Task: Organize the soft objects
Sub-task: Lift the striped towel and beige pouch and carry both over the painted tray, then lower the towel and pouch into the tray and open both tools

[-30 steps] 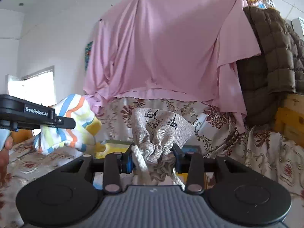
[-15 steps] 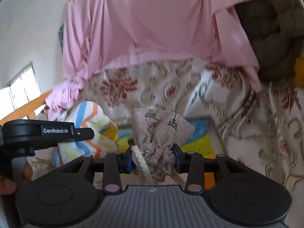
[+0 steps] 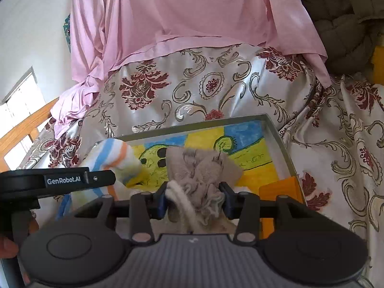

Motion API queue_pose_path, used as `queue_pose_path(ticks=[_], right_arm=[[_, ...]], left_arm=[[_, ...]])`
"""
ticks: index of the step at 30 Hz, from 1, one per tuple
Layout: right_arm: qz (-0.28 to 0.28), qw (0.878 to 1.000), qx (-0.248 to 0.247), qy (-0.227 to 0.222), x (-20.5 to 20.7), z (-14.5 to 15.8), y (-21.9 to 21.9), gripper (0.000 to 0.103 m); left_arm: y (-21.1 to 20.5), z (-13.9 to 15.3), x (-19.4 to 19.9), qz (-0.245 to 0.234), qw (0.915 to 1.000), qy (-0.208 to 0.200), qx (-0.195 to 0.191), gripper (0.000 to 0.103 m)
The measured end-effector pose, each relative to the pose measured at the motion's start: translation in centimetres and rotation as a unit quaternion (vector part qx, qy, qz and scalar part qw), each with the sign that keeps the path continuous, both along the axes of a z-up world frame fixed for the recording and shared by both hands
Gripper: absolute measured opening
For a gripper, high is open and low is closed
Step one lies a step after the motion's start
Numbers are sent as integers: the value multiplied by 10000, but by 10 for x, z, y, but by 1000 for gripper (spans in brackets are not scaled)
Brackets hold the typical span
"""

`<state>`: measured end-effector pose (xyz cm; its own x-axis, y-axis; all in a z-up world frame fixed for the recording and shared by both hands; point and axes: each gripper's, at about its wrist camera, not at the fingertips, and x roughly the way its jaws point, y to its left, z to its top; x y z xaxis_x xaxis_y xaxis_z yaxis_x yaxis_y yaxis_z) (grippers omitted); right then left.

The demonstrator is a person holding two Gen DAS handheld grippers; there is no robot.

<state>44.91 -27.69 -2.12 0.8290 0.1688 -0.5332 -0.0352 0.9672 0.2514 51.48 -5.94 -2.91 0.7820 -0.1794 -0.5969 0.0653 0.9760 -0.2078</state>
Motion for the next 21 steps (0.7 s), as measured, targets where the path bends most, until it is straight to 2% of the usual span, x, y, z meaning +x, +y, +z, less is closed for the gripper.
queue_pose_path(ticks=[3, 4, 13, 21], right_arm=[[-60, 10000, 32, -56, -3, 3, -1, 53], [-78, 9999, 23, -73, -4, 5, -2, 54], [-221, 9994, 109, -244, -17, 20, -10, 73], [-397, 9972, 111, -630, -48, 54, -15, 88]], left_arm=[[-2, 2, -2, 17, 10000, 1, 18, 36], [-2, 3, -4, 35, 10000, -21, 38, 42], [1, 23, -22, 145, 9996, -247, 16, 65], [10, 54, -58, 333, 9976, -600, -53, 83]])
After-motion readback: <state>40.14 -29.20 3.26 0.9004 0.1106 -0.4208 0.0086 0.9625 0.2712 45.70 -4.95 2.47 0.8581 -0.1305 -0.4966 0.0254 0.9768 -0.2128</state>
